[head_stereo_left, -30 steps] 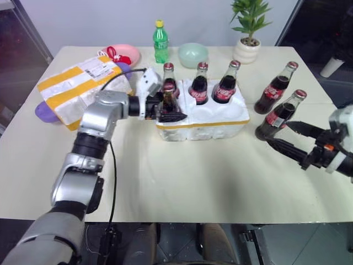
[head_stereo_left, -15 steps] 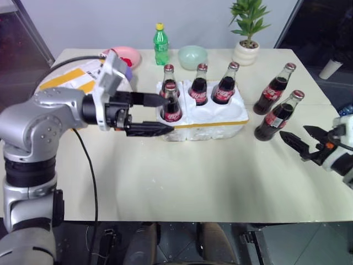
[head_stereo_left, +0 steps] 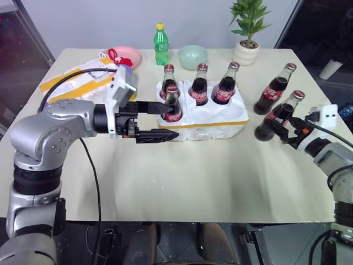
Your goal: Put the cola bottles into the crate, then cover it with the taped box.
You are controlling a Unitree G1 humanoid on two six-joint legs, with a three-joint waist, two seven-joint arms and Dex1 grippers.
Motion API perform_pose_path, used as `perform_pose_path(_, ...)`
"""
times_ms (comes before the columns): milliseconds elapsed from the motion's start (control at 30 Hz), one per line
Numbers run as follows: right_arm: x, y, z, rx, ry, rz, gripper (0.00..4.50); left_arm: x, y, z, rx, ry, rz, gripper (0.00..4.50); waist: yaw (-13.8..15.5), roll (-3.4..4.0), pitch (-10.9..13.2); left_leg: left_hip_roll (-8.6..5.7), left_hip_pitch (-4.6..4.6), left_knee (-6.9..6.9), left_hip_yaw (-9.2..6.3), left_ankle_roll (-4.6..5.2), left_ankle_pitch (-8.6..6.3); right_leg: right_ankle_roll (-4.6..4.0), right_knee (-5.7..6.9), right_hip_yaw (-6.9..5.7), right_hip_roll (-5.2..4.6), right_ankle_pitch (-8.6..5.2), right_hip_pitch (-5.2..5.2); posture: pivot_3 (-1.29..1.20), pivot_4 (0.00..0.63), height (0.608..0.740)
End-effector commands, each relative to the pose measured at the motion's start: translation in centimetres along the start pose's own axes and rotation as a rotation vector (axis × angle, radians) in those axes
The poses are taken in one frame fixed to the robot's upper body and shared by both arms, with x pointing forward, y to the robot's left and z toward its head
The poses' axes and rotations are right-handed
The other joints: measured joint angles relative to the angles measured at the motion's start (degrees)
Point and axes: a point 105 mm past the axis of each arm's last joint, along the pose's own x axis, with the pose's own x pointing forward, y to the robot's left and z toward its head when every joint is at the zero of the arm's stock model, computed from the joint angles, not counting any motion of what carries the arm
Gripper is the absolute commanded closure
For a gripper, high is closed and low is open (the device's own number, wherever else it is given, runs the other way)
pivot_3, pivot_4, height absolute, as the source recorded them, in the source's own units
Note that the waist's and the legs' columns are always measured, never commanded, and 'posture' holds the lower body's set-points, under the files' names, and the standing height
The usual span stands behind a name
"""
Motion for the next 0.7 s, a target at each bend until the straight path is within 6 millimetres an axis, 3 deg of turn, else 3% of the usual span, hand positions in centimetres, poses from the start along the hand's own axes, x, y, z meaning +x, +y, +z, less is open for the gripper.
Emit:
perform_pose_path(33, 0.7, -0.2, 0.7, -0.026, -0.027, 0.002, 0.0, 0.1, -0.4, 0.9, 0.046, -0.026, -0.013, 0.06, 0.0, 0.01, 0.0, 0.0, 0.0, -0.02, 0.0, 0.0, 0.0, 0.0, 0.0, 0.0, 0.0, 0.0, -0.01, 0.0, 0.15, 0.739)
perform_pose_path(133, 0.8, -0.3, 1.2, -0.021, -0.053, -0.004, 0.82, 0.2, -0.4, 1.0, 0.052, -0.03, -0.021, 0.0, 0.0, 0.01, 0.0, 0.0, 0.0, -0.06, 0.0, 0.0, 0.0, 0.02, 0.0, 0.0, 0.0, 0.01, -0.03, 0.0, 0.15, 0.739)
perform_pose_path(200, 0.6, -0.4, 1.8, -0.049, -0.081, -0.012, 1.74, 0.2, -0.4, 1.0, 0.054, -0.032, -0.023, 0.0, 0.1, 0.01, 0.0, 0.0, 0.0, -0.07, -0.01, 0.0, 0.0, 0.03, 0.0, -0.01, 0.0, 0.01, -0.02, 0.0, 0.15, 0.739)
perform_pose_path(367, -1.1, 1.2, 5.9, -0.132, -0.235, 0.057, 1.7, 0.1, -0.5, 0.9, 0.053, -0.033, -0.02, 0.0, 0.1, 0.16, 0.1, -0.01, -0.02, -0.08, 0.0, 0.0, 0.0, 0.03, -0.01, 0.0, 0.0, 0.01, -0.04, 0.0, 0.15, 0.739)
perform_pose_path(533, -2.5, 5.5, 12.5, -0.141, -0.422, 0.24, 1.7, -0.5, -0.4, 1.2, 0.054, -0.041, -0.001, 0.0, -0.6, 0.6, 0.4, 0.0, -0.04, -0.09, 0.1, 0.0, 0.0, 0.04, 0.04, 0.13, 0.0, 0.02, -0.18, 0.0, 0.15, 0.739)
perform_pose_path(600, -2.1, 7.5, 13.8, -0.133, -0.427, 0.324, 1.7, -0.8, -0.2, 1.5, 0.061, -0.044, 0.014, 0.0, -1.1, 0.61, 0.4, 0.01, -0.04, -0.11, 0.12, 0.0, 0.0, 0.04, 0.07, 0.15, 0.02, 0.02, -0.21, 0.0, 0.15, 0.739)
perform_pose_path(700, -0.5, 10.1, 14.1, -0.153, -0.38, 0.402, 1.7, -1.2, 0.4, 1.7, 0.076, -0.047, 0.053, 0.0, -1.4, 0.58, 0.3, 0.03, -0.03, -0.16, 0.09, 0.0, 0.0, 0.03, 0.05, 0.13, 0.04, 0.01, -0.21, 0.0, 0.15, 0.739)
